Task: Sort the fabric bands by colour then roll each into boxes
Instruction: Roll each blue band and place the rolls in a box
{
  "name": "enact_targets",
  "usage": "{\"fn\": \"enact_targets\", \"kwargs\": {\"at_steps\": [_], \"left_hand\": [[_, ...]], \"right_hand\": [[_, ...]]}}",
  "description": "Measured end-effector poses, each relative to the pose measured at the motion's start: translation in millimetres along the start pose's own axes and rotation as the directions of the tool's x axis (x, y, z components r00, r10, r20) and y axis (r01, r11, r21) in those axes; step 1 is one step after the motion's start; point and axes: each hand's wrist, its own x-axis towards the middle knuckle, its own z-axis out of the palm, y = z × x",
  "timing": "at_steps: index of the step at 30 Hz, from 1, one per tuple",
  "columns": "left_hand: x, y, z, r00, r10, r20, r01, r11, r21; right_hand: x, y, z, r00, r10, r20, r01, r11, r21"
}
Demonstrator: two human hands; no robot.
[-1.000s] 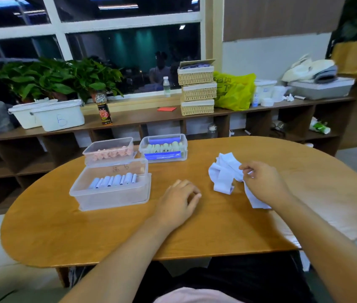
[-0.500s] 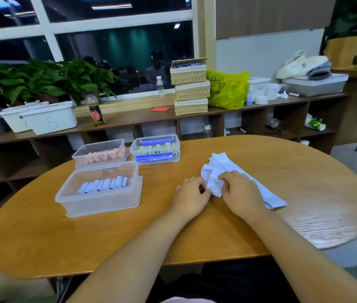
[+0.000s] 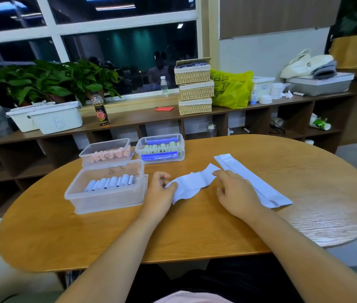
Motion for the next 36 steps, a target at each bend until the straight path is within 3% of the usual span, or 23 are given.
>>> {"fn": "enact_targets", "kwargs": {"at_steps": [5,9,11,15,18,22,26,28,31,33,36], "left_hand": [[-13,-6,-22,0.998,0.019,0.052,-0.024,0.996,0.081],[-28,-7,-30,0.992,0.048,0.113,-0.059,0.994,0.093],[-32,-6,-32,0.986,0.065,0.151,-0.081,0.992,0.100],[-34,-6,-35,0.976,0.079,0.205,-0.096,0.992,0.077],[-36,-7,-36,0.966,0.105,0.235,-0.120,0.991,0.052],[-36,-9,-35,0.986,0.139,0.095,-0.144,0.988,0.052],[-37,-12,-38,0.951,0.296,-0.088,-0.287,0.952,0.106],[-40,-12,-40,0.898,0.434,-0.075,-0.399,0.873,0.280],[-40,-15,-37,0.812,0.578,0.082,-0.546,0.702,0.456],[-41,-16,-34,0.814,0.541,0.212,-0.567,0.660,0.493],[-45,-13,-35,0.846,0.453,0.280,-0.533,0.710,0.461]], "right_hand": [[14,-14,8,0.994,-0.047,0.096,0.043,0.998,0.046],[39,-13,12,0.997,0.043,0.070,-0.053,0.989,0.140],[62,-5,7,0.990,0.123,0.074,-0.129,0.989,0.073],[104,2,-4,0.937,0.232,0.260,-0.184,0.963,-0.195],[123,4,-3,0.922,0.233,0.310,-0.177,0.964,-0.199],[146,-1,-9,0.951,0.148,0.273,-0.143,0.989,-0.038],[155,3,-18,0.983,0.163,0.085,-0.176,0.966,0.190],[155,3,-19,0.974,0.206,0.090,-0.224,0.916,0.333],[152,0,-12,0.903,0.292,0.316,-0.423,0.735,0.530],[146,-1,-5,0.844,0.342,0.413,-0.530,0.648,0.547],[145,5,4,0.785,0.439,0.437,-0.618,0.520,0.590]]}}
